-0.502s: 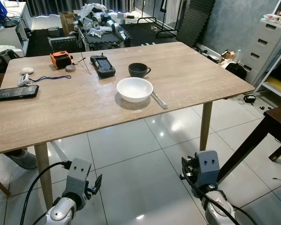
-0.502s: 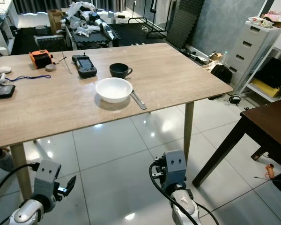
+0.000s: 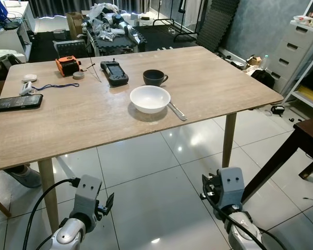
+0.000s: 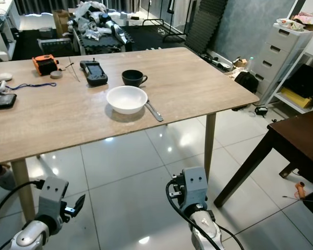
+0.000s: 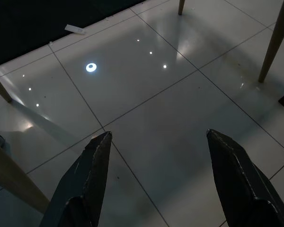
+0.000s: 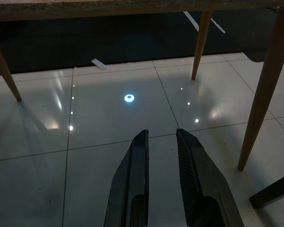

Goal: Setting the table

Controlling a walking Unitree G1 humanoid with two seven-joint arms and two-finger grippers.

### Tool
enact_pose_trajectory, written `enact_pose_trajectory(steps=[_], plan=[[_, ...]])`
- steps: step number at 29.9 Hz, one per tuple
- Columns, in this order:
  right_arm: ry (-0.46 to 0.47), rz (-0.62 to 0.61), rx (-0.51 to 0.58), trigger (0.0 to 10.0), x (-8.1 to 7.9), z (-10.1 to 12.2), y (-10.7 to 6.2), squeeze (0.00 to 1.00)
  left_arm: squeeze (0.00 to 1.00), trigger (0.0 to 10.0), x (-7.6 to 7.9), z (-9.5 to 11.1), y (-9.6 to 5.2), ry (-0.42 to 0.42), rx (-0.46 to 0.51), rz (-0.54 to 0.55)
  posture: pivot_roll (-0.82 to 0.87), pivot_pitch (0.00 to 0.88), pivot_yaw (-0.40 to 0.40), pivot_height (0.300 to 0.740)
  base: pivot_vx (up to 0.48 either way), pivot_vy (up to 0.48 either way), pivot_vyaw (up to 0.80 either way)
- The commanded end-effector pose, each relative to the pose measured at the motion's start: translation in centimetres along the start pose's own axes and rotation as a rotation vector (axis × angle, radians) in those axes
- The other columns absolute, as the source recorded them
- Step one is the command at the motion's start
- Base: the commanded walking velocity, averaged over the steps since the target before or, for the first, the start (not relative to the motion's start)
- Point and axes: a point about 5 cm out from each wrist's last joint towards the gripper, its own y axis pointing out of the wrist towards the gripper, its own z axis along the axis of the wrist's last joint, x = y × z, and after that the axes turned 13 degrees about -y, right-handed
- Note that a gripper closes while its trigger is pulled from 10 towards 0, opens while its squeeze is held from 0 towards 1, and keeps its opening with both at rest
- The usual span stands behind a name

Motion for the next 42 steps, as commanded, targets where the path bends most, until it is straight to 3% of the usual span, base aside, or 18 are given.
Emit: enact_pose_trajectory(steps=[1, 19, 29, 33, 42], plan=[[-0.001, 0.006, -0.028, 10.0, -0.1, -0.6, -0.3, 0.0, 0.0, 10.0, 0.1, -0.3, -0.2, 0.004, -0.016, 0.0, -0.01, 0.083, 0.027, 0.74, 0.0, 0.0, 0.0], [0.017, -0.005, -0.033, 10.0, 0.0, -0.6, -0.2, 0.0, 0.0, 10.0, 0.1, -0.1, 0.0, -0.006, -0.008, 0.005, -0.01, 0.085, 0.029, 0.74, 0.0, 0.0, 0.0], [0.031, -0.071, -0.001, 10.0, 0.8, -0.1, -0.1, 0.0, 0.0, 10.0, 0.0, 1.5, 0.1, -0.038, 0.085, 0.044, -0.01, 0.084, 0.03, 0.74, 0.0, 0.0, 0.0], [0.086, -0.056, 0.005, 10.0, 0.5, 0.0, 0.0, 0.0, 0.0, 10.0, 0.1, 1.4, 0.2, -0.032, 0.071, 0.027, -0.01, 0.08, 0.033, 0.74, 0.0, 0.0, 0.0], [0.087, -0.047, -0.011, 10.0, 0.4, -0.4, -0.2, 0.0, 0.0, 10.0, -0.2, 1.2, 0.2, -0.057, 0.056, 0.069, -0.01, 0.079, 0.032, 0.74, 0.0, 0.0, 0.0]])
